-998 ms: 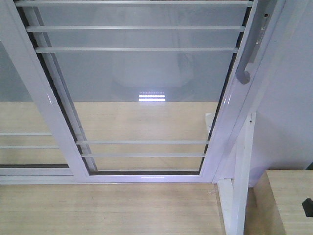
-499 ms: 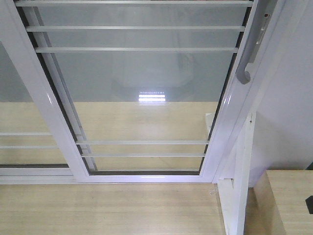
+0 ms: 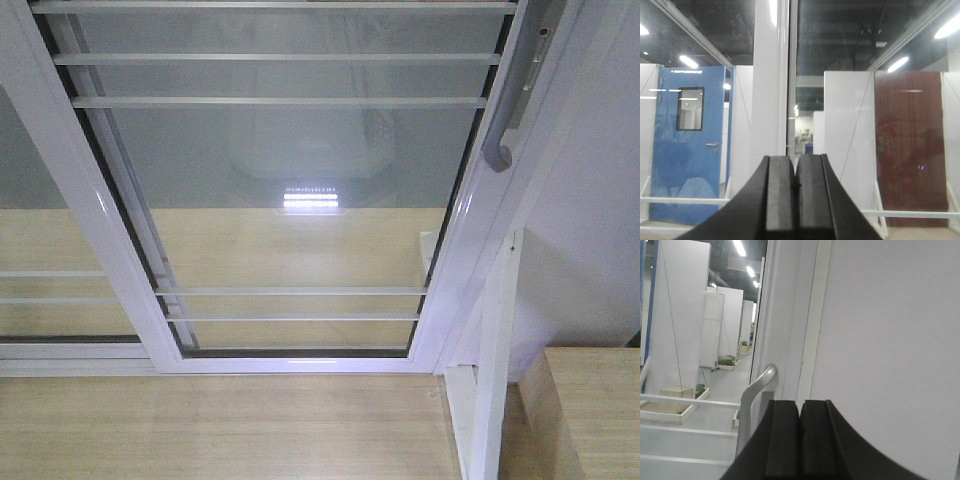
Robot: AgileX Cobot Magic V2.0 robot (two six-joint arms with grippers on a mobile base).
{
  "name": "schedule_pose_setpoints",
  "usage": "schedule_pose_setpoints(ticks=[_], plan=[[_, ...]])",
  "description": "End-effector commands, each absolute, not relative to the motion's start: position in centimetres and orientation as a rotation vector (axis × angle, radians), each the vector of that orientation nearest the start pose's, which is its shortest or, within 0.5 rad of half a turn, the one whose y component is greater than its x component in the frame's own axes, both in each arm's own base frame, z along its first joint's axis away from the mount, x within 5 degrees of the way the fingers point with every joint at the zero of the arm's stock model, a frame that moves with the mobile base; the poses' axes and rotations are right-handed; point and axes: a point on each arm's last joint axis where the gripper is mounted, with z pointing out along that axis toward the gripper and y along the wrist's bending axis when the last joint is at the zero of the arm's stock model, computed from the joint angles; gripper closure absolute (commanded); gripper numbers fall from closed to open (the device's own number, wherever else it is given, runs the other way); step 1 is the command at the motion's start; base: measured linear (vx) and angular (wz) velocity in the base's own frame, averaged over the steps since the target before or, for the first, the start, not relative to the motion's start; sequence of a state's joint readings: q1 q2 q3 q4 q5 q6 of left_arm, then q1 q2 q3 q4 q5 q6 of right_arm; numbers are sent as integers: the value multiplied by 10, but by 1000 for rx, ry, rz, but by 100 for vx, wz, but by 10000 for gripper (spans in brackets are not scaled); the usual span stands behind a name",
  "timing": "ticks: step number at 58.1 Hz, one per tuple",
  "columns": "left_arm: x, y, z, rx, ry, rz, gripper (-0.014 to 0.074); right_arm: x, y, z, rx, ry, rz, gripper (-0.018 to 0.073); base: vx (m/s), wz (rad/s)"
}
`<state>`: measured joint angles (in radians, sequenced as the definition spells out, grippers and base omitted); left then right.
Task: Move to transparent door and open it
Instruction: 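Drive closer and align the base facing the door's silver handle, then reach the right gripper up to the silver door handle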
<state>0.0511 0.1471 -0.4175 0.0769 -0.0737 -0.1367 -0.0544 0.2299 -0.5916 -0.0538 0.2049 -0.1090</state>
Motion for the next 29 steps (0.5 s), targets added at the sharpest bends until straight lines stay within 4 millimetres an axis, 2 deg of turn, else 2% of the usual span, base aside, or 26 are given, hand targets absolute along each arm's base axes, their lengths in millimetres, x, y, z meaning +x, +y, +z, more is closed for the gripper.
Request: schedule_pose_setpoints(ticks=[1,5,8,18,23,29], plan=[[43,2,388,-40,1165,24,602,54,-4,411,-91,1285,-237,564,0,0],[59,3,398,-39,1245,41,602,71,-5,420,-97,1311,-238,564,0,0],[78,5,396,-45,1320,38,602,88,-6,421,-96,1344,-229,564,0,0],[126,7,378,-65,1501,20,599,140,-9,397,-108,1558,-212,557,0,0],[141,8,369,-68,1568,20,589,159,-10,384,-112,1655,-203,538,0,0],[151,8,363,-70,1610,20,556,172,-10,375,-102,1712,-180,487,0,0]])
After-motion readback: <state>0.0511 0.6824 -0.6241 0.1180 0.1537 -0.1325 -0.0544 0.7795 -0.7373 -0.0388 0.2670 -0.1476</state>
